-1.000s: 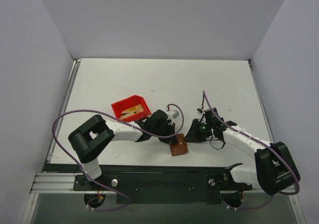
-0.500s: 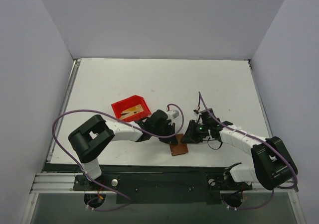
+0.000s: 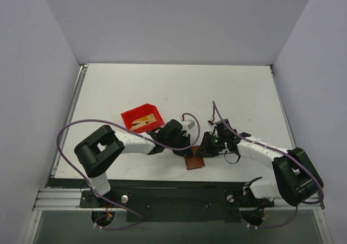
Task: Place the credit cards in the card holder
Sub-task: Close the card holder at the center of the board.
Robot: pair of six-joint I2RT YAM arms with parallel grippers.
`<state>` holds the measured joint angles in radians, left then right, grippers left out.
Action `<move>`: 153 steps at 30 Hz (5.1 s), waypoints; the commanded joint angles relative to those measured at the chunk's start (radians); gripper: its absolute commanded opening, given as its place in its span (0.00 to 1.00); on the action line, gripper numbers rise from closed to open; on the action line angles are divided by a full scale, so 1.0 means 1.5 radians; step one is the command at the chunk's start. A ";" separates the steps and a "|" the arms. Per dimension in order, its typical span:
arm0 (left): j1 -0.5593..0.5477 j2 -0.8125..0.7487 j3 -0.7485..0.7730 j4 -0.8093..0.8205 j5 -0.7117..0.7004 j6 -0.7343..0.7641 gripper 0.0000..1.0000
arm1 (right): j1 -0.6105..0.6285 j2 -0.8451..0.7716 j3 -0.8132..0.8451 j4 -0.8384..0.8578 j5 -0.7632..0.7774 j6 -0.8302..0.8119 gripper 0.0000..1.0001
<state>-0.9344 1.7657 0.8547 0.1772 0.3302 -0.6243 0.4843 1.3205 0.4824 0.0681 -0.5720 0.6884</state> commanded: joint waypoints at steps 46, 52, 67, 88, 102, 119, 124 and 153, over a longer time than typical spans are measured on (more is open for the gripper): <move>-0.004 0.004 -0.004 0.014 0.004 0.005 0.00 | 0.001 -0.033 0.023 -0.057 0.071 -0.041 0.09; -0.004 0.005 -0.004 0.012 0.002 0.005 0.00 | 0.001 -0.022 0.026 -0.052 0.069 -0.042 0.09; -0.004 0.008 0.004 0.006 0.003 0.006 0.00 | 0.001 -0.007 0.034 -0.052 0.063 -0.046 0.09; -0.004 0.011 0.005 0.006 0.003 0.008 0.00 | 0.010 0.017 0.039 -0.024 0.055 -0.040 0.09; -0.004 0.010 -0.002 0.011 0.003 0.006 0.00 | 0.025 0.037 0.048 -0.029 0.060 -0.042 0.08; -0.004 0.009 -0.007 0.017 0.003 0.003 0.00 | 0.086 0.058 0.092 -0.129 0.170 -0.062 0.05; -0.004 0.009 -0.007 0.018 0.002 0.003 0.00 | 0.111 0.078 0.103 -0.148 0.204 -0.059 0.04; -0.004 -0.001 -0.012 0.017 -0.004 0.003 0.00 | 0.163 -0.036 0.063 -0.107 0.287 0.020 0.16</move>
<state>-0.9356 1.7668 0.8482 0.1871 0.3347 -0.6281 0.7341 1.3415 0.6071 -0.0780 -0.1329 0.6827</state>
